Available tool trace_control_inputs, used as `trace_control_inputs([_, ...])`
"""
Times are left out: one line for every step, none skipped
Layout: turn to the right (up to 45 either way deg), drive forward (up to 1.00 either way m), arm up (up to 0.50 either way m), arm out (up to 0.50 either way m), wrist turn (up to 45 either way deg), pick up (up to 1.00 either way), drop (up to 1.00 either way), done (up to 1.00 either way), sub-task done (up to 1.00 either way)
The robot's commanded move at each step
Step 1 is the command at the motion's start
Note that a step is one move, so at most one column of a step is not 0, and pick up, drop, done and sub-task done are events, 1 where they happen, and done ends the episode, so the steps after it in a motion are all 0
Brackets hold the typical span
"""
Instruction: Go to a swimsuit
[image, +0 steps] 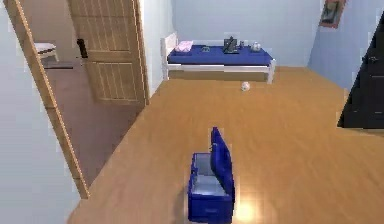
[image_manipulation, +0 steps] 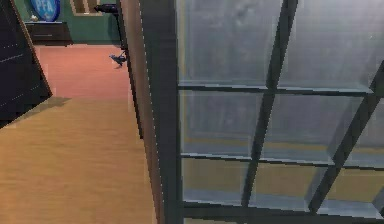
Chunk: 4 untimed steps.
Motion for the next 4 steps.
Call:
trace_control_inputs([6.0, 0.0, 0.0, 0.0, 0.0, 0.0, 0.0, 0.0, 0.0])
trace_control_inputs([0.0, 0.2, 0.0, 0.0, 0.0, 0.0, 0.0, 0.0, 0.0])
trace_control_inputs([-27.0, 0.0, 0.0, 0.0, 0.0, 0.0, 0.0, 0.0, 0.0])
trace_control_inputs([0.0, 0.9, 0.0, 0.0, 0.0, 0.0, 0.0, 0.0, 0.0])
